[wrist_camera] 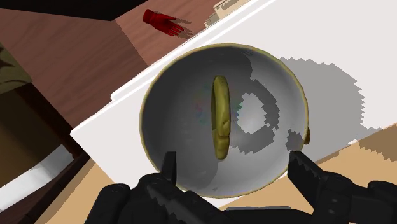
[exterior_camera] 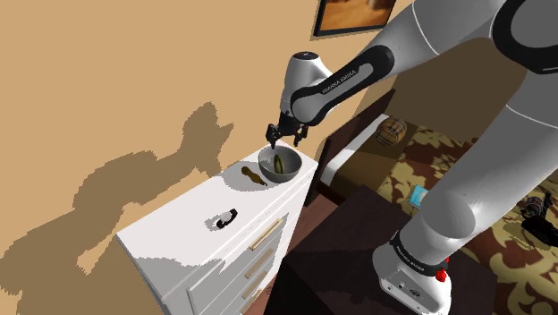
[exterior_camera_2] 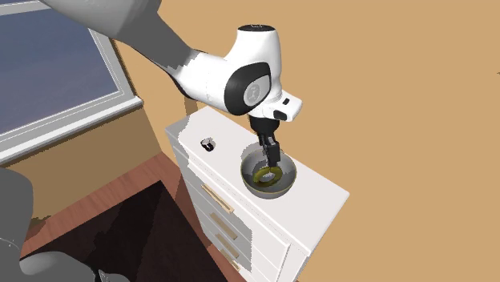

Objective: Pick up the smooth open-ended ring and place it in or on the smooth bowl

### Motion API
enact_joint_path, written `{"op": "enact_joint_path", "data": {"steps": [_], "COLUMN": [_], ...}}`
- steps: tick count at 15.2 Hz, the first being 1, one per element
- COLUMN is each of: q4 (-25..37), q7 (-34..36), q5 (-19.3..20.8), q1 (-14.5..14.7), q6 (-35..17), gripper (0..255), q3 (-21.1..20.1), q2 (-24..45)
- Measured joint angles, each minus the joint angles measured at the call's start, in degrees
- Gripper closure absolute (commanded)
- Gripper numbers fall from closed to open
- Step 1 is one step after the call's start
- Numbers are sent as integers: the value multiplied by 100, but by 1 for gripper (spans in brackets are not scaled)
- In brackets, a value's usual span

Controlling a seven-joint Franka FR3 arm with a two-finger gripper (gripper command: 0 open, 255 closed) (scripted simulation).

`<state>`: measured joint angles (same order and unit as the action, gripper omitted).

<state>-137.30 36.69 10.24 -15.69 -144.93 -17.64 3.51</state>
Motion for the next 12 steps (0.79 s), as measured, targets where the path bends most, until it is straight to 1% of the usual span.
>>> {"op": "enact_joint_path", "data": {"steps": [2,5,6,12], "q4": [-12,129,119,125], "q7": [-64,-224,-244,-296], "q5": [-74,-309,-359,-423], "q1": [-7,11,23,28], "q6": [85,524,596,699], "gripper": [0,0,0,0], "q3": [-8,-44,-54,-53], "q2": [-107,-440,-528,-624]}}
